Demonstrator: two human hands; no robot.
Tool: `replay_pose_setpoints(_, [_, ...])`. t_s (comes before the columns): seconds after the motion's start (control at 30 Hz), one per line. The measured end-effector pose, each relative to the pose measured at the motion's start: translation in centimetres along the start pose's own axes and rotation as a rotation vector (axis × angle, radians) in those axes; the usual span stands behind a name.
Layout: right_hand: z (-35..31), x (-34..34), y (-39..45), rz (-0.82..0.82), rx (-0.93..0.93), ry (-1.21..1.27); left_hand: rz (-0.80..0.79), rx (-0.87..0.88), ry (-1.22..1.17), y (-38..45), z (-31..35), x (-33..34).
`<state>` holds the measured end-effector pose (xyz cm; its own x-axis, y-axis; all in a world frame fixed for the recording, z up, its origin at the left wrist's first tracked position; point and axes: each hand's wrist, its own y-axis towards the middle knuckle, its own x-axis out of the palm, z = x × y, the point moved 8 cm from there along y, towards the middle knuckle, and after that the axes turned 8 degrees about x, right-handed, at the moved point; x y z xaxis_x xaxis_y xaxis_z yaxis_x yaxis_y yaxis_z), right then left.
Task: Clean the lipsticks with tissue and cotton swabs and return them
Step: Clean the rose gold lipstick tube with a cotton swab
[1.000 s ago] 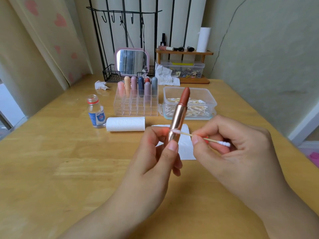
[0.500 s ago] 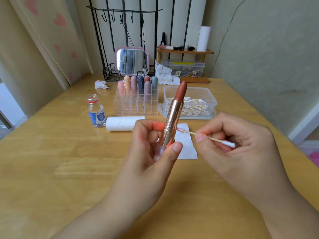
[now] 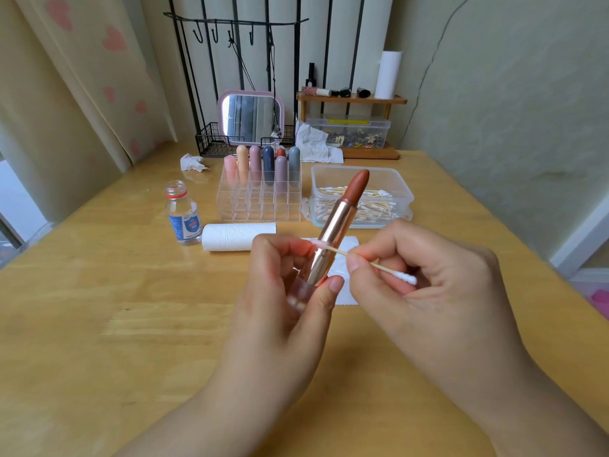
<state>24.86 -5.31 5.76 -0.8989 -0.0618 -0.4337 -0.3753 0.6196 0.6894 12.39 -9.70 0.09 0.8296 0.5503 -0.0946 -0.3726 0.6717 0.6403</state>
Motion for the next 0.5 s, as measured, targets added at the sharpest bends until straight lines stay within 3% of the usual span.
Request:
replay_pose_setpoints(0.23, [2.1,-1.0,0.3,-0.037,0.126,0.113,-0.046,-0.139,-0.385,0.2,-0.5,0.9])
replay_pose_setpoints(0.5, [3.1,-1.1,0.6,-0.076,0.174,0.223,-0.136,-0.294,-0.586,-0.1,-1.5,2.0])
